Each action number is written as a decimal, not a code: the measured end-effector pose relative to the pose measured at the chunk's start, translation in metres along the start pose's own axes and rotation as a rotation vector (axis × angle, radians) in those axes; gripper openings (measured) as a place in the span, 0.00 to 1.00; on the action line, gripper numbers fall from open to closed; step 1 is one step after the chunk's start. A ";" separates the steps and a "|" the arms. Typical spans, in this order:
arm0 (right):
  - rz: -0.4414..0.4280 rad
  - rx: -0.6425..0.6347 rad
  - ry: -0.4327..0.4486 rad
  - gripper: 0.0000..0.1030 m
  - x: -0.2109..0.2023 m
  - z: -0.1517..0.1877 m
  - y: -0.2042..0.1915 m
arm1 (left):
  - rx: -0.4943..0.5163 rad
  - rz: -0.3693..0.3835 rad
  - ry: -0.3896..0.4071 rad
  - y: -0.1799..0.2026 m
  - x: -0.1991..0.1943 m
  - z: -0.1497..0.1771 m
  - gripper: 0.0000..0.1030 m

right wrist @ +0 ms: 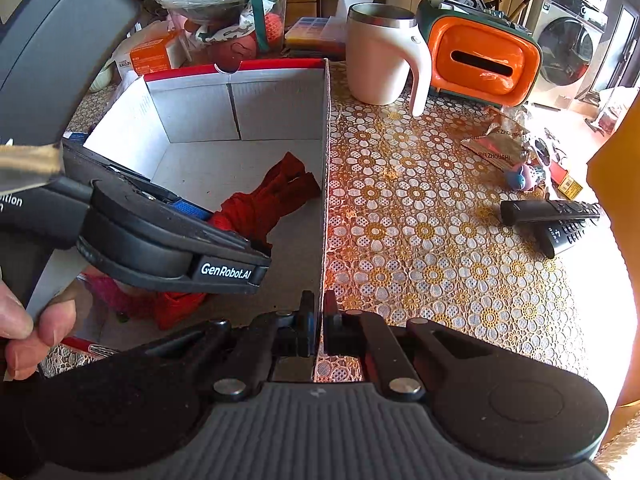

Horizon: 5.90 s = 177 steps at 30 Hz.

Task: Organize objects
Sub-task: 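Carry the umbrella into the shoebox beside the plush and release it, then withdraw the left gripper and reach toward the brown bead bracelet, then close the left gripper on the brown bead bracelet and lift it, then carry the bracelet into the shoebox and open the left gripper, then withdraw the left gripper and reach toward the white charging cable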

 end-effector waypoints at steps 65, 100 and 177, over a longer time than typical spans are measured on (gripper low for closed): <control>0.059 -0.047 -0.023 0.03 0.005 -0.001 -0.009 | -0.212 -0.308 0.262 -0.218 -0.142 0.146 0.98; 0.059 -0.048 -0.046 0.03 0.012 -0.003 -0.009 | -0.492 -0.298 0.197 -0.308 -0.116 0.136 0.19; 0.017 -0.069 -0.077 0.03 0.020 0.004 -0.005 | 0.025 -0.040 -0.061 -0.073 0.024 -0.021 0.24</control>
Point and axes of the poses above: each gripper's, at about its wrist camera, not at the fingertips, and x roughly the way its jaws point, y to its right, z to its underside, the point moved 4 cm from there along x, roughly the way its jaws point, and after that the axes turned 11 degrees about z, right-handed, at the moved point
